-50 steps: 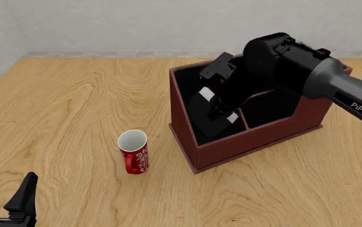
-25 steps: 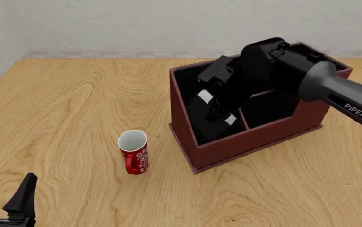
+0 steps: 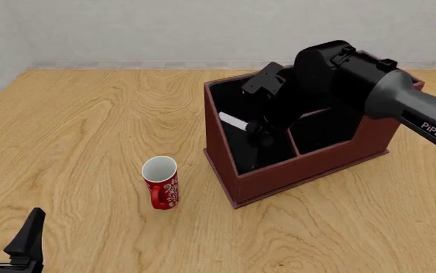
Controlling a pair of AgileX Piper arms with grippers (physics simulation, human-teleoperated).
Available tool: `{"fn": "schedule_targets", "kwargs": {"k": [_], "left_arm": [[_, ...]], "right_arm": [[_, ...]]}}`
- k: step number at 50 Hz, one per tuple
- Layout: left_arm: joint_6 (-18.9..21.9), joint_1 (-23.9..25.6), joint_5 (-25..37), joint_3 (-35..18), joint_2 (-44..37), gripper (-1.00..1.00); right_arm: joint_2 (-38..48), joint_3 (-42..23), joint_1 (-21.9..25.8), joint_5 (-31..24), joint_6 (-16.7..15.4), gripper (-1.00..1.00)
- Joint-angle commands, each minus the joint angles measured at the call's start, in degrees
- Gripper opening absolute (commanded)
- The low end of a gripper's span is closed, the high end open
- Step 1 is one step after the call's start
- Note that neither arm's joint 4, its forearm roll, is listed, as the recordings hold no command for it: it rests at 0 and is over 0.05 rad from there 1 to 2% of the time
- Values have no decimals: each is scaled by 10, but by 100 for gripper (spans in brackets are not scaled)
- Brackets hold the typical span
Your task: Pick up the book and place it in the left compartment of the caddy.
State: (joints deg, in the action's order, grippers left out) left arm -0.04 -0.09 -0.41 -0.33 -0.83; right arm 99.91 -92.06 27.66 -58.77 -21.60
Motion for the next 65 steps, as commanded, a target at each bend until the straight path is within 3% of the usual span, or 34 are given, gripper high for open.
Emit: {"fn": "schedule_targets", "kwargs": {"k": [1,13,26,44,65], "left_arm": [[0,0,-2,1,-1,100],[0,0,-2,1,-1,100],[0,0,-2,1,-2,100],[0,0,-2,1,-1,100],[0,0,-2,1,-2,100]], "right_arm": [[-2,2,-4,-1,-6,100],[-30,-56,-20,-56,-27,100],[-77,-58,-5,-70,-9,100],[-170,20,19,-44,19,100],[-301,143,37,27,37,100]]}}
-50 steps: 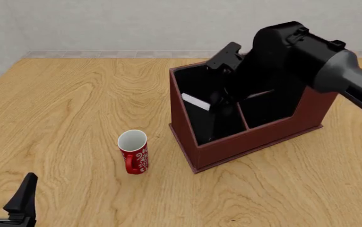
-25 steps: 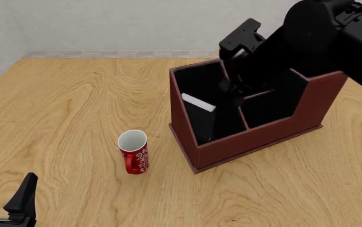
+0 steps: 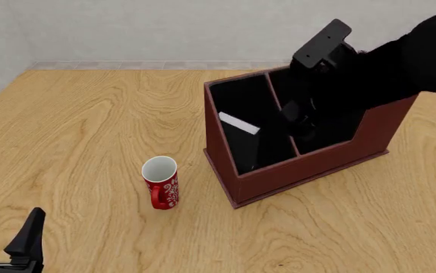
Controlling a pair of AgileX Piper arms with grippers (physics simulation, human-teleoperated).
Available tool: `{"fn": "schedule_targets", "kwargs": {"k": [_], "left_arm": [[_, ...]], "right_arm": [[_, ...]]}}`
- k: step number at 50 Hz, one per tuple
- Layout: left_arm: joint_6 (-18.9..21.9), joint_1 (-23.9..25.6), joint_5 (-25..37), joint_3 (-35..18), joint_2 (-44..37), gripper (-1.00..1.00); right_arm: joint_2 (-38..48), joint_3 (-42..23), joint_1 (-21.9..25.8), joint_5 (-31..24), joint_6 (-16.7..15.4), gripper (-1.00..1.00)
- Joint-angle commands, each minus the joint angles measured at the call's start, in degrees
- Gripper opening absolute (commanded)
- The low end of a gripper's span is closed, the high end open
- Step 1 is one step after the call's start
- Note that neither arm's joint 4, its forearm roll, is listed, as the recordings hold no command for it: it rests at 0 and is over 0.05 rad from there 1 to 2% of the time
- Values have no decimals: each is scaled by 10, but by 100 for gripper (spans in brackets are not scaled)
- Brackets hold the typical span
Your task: Pick up the book and place it in the left compartment of the caddy.
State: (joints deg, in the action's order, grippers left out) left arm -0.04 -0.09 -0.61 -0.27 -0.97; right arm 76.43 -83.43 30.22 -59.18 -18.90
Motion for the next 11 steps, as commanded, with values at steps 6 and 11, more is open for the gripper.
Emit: {"fn": "schedule_targets", "kwargs": {"k": [6,11], "left_arm": [[0,0,0,0,0,100],[0,0,0,0,0,100]], "right_arm": [[-107,78,29,44,22,100],[-141,114,31,55,16,100]]}}
